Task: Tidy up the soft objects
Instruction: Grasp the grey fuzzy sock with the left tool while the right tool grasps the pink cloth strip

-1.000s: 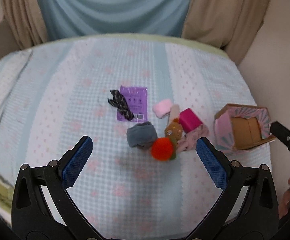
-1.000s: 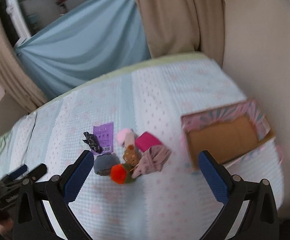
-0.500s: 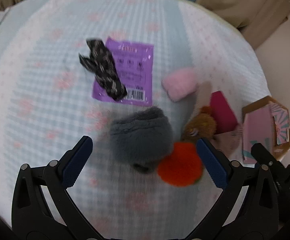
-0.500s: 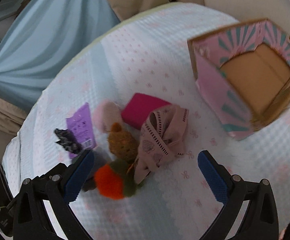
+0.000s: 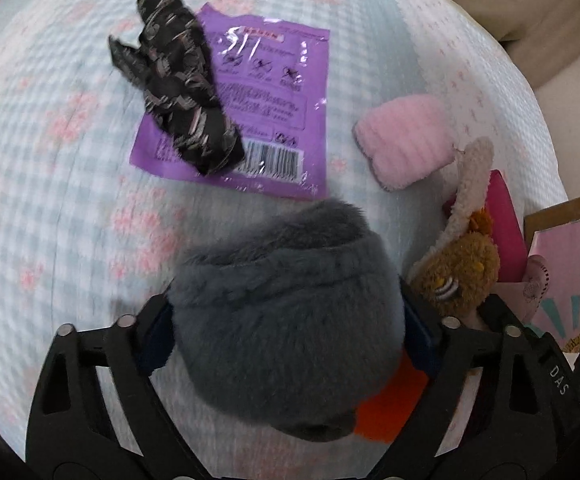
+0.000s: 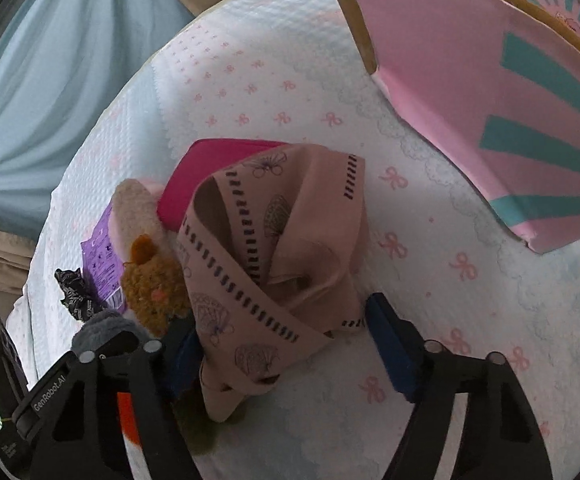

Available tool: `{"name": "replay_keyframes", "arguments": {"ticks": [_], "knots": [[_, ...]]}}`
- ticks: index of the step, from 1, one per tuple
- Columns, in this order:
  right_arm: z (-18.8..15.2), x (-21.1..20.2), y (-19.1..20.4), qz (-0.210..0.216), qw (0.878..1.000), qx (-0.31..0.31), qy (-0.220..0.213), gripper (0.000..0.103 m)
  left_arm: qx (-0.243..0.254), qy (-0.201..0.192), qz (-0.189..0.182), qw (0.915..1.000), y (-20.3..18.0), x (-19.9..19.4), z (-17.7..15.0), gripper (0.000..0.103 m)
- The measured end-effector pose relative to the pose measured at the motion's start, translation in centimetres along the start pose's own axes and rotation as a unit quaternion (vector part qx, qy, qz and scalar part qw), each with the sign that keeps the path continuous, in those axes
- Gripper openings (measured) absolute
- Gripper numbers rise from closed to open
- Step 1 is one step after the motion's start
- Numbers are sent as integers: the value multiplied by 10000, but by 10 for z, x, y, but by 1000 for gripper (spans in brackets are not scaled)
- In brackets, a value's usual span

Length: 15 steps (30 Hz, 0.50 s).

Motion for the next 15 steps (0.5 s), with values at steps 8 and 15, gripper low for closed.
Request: {"name": "replay_keyframes", "arguments": {"ticks": [8, 15], "knots": [[4, 3, 7, -119, 9999, -57, 38, 38, 162, -129, 51, 9998, -12, -2, 12, 59], [-2, -5, 10, -185, 9997, -120, -39, 33, 195, -295, 16, 9994, -9, -14, 6, 51]]}}
Point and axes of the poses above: each gripper's, at about its wrist camera, not at the fingertips, and x roughly the way its jaws point, y to its left, z to its top, the point moved 1 cm from there along x, roughly the way its jaws point, and after that the axes turned 3 degrees about y, right-handed, at the moved point
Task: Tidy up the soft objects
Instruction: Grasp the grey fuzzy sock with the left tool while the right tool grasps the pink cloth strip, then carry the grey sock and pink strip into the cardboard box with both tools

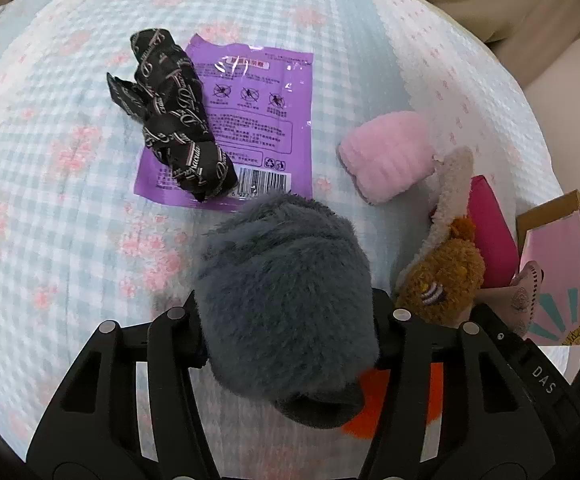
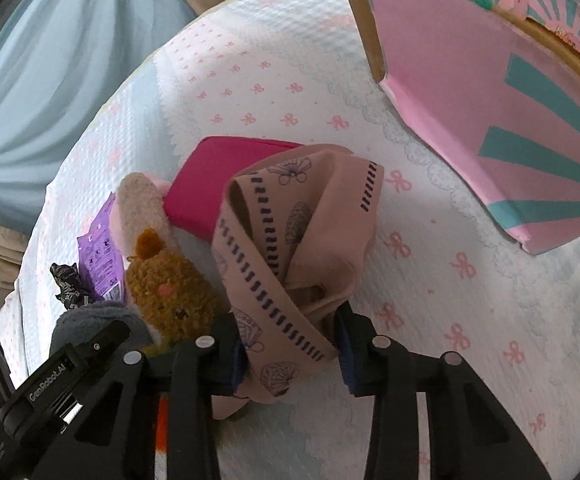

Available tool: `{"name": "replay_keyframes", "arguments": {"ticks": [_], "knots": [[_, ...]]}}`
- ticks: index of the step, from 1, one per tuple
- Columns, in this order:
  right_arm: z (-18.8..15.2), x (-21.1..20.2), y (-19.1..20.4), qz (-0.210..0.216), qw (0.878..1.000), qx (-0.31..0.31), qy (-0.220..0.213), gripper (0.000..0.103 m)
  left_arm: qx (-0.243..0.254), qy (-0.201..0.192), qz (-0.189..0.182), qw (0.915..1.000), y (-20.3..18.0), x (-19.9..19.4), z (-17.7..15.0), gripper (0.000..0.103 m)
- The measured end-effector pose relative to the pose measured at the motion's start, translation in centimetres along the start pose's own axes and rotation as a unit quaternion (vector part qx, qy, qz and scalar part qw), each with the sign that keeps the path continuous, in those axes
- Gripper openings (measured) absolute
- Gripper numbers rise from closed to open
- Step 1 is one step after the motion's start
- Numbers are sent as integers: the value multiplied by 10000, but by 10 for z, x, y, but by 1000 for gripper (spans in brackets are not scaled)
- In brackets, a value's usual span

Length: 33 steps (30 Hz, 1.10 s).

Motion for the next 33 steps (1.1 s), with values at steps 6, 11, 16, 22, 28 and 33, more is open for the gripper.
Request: {"name": "replay_keyframes", "arguments": {"ticks": [6, 11, 16, 22, 28, 33], "knots": [[0, -23, 3, 22, 9994, -234, -240, 32, -5, -299, 24, 9995, 5, -32, -9, 50], [0, -49, 8, 80, 9978, -456, -469, 32, 109, -568, 57, 9983, -2, -63, -10, 50], [0, -82, 14, 213, 9965, -567, -580, 32, 189, -798, 148, 9965, -11, -103, -12, 50], [11, -148, 21, 288, 9934, -832, -734, 32, 252, -1016, 537, 9930, -38, -166, -14, 50], [37, -226, 19, 355, 9880, -1182, -929, 32, 515, -1277, 586, 9887, -89, -219, -10, 50], [69, -285, 0, 362, 9838, -1397, -1066, 32, 602, -1355, 621, 9870, -148, -249, -12, 50]]}}
Point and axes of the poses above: each gripper's, at about its wrist camera, not at the fingertips, and x roughly the way its jaws point, y to its left, z to its top, the point moved 1 cm from there along x, roughly the way its jaws point, and after that the axes turned 3 degrees about y, right-handed, at the moved point
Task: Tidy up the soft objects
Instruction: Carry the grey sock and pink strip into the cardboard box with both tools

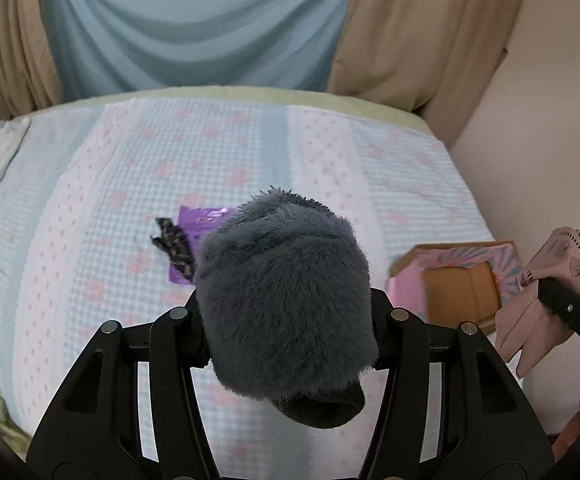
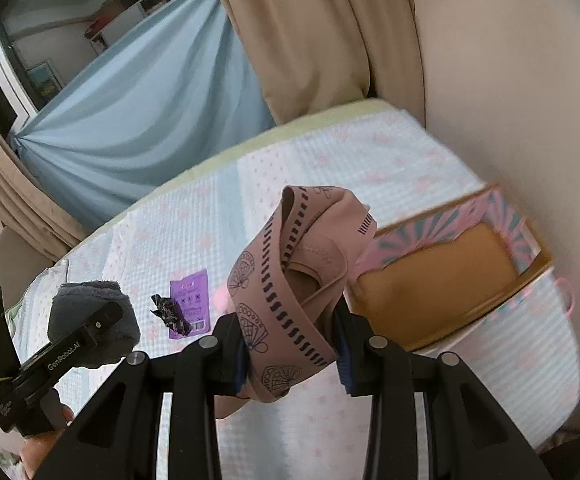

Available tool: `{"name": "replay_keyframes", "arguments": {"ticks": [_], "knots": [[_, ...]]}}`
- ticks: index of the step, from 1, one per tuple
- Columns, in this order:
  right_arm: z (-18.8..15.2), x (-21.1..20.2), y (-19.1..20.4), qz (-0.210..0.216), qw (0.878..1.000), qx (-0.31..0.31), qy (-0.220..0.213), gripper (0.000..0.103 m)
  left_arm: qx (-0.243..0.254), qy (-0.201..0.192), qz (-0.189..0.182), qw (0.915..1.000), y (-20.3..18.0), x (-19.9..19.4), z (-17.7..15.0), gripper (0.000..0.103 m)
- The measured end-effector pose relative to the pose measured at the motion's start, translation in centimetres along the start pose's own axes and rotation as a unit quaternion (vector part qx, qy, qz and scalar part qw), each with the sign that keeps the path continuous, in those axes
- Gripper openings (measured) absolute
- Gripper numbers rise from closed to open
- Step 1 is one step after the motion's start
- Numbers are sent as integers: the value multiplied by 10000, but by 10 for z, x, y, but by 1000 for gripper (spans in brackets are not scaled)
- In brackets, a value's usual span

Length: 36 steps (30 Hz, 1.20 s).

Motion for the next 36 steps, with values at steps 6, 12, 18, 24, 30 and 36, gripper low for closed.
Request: {"name": "replay_keyframes", "arguments": {"ticks": [6, 12, 18, 24, 30, 36], "knots": [[37, -41, -45, 1, 9989, -468, 0, 32, -98, -62, -134, 9998, -82, -17, 0, 50], [63, -45, -106, -226, 9982, -523, 165, 32, 75, 153, -428, 9989, -160, 4, 0, 50], [83, -24, -158, -598, 9963, -392, 473, 32, 533, 462, -490, 9963, -222, 48, 1, 50], [99, 19, -202, -856, 9910, -268, 997, 32, 1029, 928, -512, 9890, -272, 105, -5, 50], [98, 73, -232, -897, 9809, -390, 1678, 32, 1365, 1459, -474, 9787, -298, 170, -20, 51], [85, 145, -256, -637, 9650, -723, 2438, 32, 1665, 1945, -296, 9662, -314, 236, -44, 51]]}}
Point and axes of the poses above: each gripper's, at about its wrist camera, not at the fingertips, and x roughly the way its jaws point, y to its left, z to its top, the point moved 1 cm from there along x, roughly the way its jaws point, and after that the axes turned 3 degrees about y, right-handed, at the moved point
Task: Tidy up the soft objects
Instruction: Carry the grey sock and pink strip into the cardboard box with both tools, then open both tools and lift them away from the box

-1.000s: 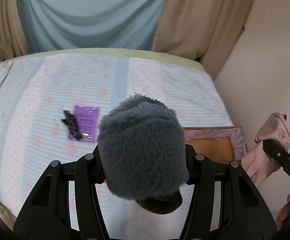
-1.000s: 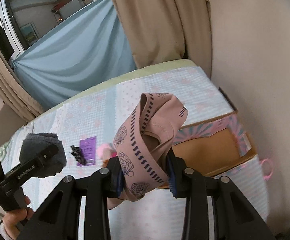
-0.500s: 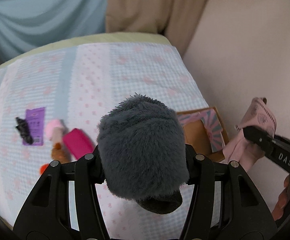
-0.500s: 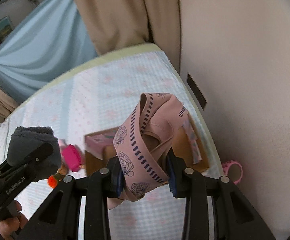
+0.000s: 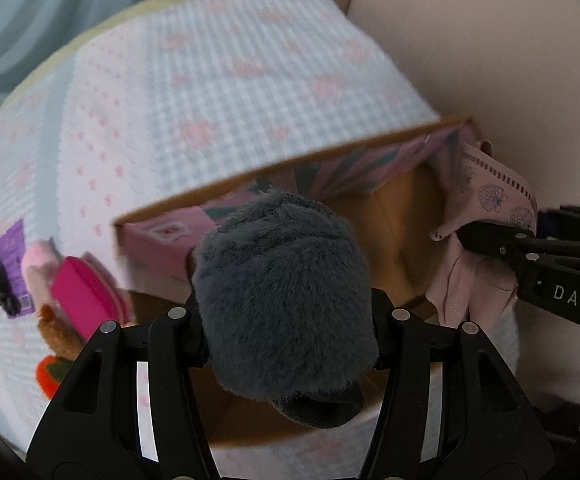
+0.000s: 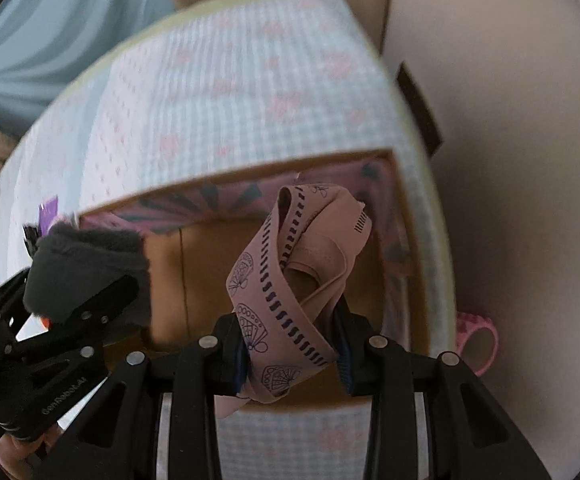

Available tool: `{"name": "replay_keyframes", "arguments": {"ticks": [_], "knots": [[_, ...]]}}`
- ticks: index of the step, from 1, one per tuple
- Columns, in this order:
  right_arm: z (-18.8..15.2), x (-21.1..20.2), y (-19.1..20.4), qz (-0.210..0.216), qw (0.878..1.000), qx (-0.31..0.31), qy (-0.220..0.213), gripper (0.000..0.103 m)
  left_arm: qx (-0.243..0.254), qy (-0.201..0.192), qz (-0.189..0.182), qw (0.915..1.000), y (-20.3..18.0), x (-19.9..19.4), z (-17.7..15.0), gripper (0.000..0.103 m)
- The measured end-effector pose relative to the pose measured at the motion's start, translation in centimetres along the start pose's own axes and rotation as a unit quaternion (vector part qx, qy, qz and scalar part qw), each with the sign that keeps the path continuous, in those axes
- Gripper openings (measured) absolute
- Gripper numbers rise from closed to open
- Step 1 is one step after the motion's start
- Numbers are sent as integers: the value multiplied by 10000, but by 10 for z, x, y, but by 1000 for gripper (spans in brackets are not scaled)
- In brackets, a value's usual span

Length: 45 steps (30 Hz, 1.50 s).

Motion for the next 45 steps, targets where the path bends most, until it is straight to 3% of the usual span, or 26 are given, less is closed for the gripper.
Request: {"name": "replay_keyframes", "arguments": {"ticks": [6, 8, 9, 10, 11, 12, 13, 16, 22, 33, 39, 45], "knots": [[9, 35, 2, 268, 9991, -197, 267, 32, 308, 253, 131, 9991, -8, 26, -5, 54], [13, 43, 3, 361, 9984, -225, 379, 34, 457, 227, 266, 9983, -12, 26, -5, 91], [15, 47, 4, 367, 9981, -263, 412, 45, 528, 219, 394, 9976, -13, 27, -5, 101], [17, 52, 6, 341, 9981, -291, 427, 49, 606, 203, 510, 9966, -14, 27, -7, 103], [19, 56, 6, 337, 9981, -283, 426, 66, 689, 209, 561, 9958, -15, 27, -9, 103], [21, 60, 5, 387, 9979, -248, 448, 93, 747, 258, 612, 9950, -14, 28, -11, 103], [22, 64, 3, 446, 9976, -212, 490, 103, 782, 319, 666, 9942, -12, 29, -14, 103], [19, 69, -4, 628, 9961, -95, 606, 103, 652, 360, 570, 9956, -6, 24, -21, 103], [7, 57, -12, 705, 9967, 167, 356, 103, 347, 232, 426, 9982, 3, 4, -23, 103], [-7, 6, -10, 510, 9982, 331, 4, 103, 196, -184, 338, 9991, 6, -52, -30, 103], [-15, -40, 3, 429, 9974, 546, -218, 103, 45, -539, 231, 9983, 7, -105, -37, 103], [-25, -105, 29, 64, 9967, 516, -625, 103, -126, -985, 18, 9951, 23, -176, -52, 103]]}}
Point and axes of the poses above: each gripper's, at about its wrist camera, not at the fingertips, and x roughly the way its jaws point, y to its left, z to its top, the point moved 1 cm from there along x, roughly the way its jaws point, and after that the axes turned 3 degrees about y, right-handed, at the moved point
